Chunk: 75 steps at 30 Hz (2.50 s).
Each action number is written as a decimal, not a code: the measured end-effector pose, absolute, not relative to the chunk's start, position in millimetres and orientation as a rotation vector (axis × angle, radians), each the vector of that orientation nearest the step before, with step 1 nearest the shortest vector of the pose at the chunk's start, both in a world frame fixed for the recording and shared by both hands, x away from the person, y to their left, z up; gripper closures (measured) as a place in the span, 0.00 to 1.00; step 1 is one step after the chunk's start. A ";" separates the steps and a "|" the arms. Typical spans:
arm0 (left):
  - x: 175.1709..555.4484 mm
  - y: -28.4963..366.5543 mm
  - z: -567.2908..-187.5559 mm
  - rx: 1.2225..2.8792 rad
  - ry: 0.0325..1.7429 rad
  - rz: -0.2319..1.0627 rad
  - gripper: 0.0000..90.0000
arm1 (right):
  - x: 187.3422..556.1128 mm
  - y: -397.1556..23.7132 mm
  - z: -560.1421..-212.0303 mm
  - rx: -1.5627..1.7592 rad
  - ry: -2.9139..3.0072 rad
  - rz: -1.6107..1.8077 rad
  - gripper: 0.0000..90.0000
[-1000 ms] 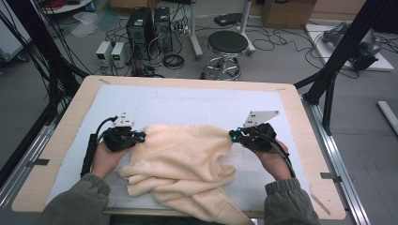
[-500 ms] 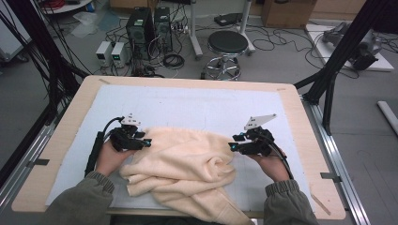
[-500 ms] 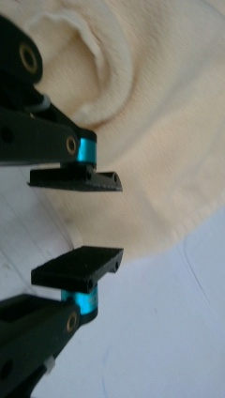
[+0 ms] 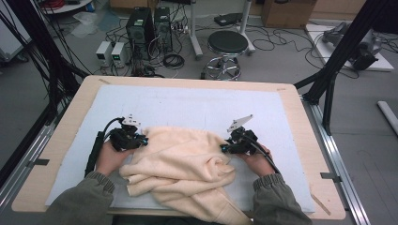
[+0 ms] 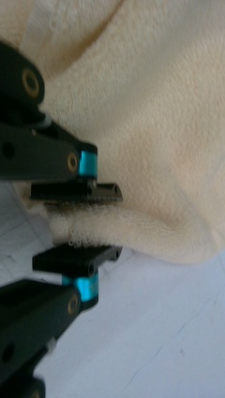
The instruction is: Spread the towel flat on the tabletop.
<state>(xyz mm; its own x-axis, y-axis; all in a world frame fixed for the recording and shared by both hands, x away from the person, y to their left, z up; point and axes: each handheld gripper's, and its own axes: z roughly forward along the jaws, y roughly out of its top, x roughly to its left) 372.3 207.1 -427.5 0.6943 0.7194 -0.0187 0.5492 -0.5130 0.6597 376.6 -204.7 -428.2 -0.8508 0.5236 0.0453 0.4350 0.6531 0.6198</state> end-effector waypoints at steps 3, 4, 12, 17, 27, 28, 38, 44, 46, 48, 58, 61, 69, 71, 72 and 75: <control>370.9 205.6 -426.9 2.262 0.947 0.350 0.93 | 374.2 -202.4 -426.4 0.746 2.742 0.959 0.90; 369.9 205.0 -426.3 2.265 0.945 0.356 0.93 | 373.0 -202.1 -425.5 0.753 2.743 0.955 0.90; 362.3 205.8 -415.9 2.242 0.916 0.392 0.94 | 367.3 -209.3 -407.8 0.713 2.723 1.075 0.91; 366.8 211.3 -409.9 2.178 0.944 0.440 0.94 | 374.8 -208.9 -396.8 0.695 2.713 1.066 0.91; 459.4 207.0 -350.5 1.985 0.980 0.592 0.91 | 460.4 -224.7 -346.4 0.822 2.413 1.126 0.80; 469.9 206.0 -348.1 1.987 1.001 0.582 0.84 | 472.1 -225.7 -343.3 0.883 2.358 1.100 0.65; 467.5 207.6 -381.8 2.051 1.002 0.417 0.61 | 472.4 -215.2 -371.1 0.953 2.426 1.146 0.50; 438.8 211.2 -385.1 2.059 0.939 0.417 0.58 | 440.7 -215.8 -367.5 0.903 2.433 1.179 0.46; 428.9 213.5 -384.3 2.050 0.924 0.418 0.56 | 431.4 -216.4 -366.6 0.882 2.434 1.188 0.45; 420.5 215.2 -383.2 2.051 0.910 0.414 0.55 | 418.4 -217.8 -366.4 0.865 2.438 1.194 0.44; 363.1 219.3 -384.0 2.049 0.806 0.416 0.46 | 365.6 -218.9 -375.1 0.763 2.461 1.214 0.41; 346.7 219.3 -388.2 2.056 0.790 0.397 0.45 | 356.8 -215.1 -376.1 0.765 2.525 1.171 0.38; 308.2 216.1 -388.2 2.039 0.697 0.365 0.41 | 324.4 -211.0 -389.6 0.686 2.528 1.215 0.40; 299.6 215.4 -389.1 2.040 0.670 0.349 0.41 | 318.4 -213.5 -397.0 0.686 2.544 1.219 0.40; 296.2 215.1 -390.1 2.052 0.653 0.347 0.41 | 315.1 -214.6 -400.8 0.693 2.551 1.225 0.40; 290.2 213.9 -399.1 2.086 0.635 0.336 0.41 | 307.6 -216.0 -412.9 0.702 2.585 1.206 0.40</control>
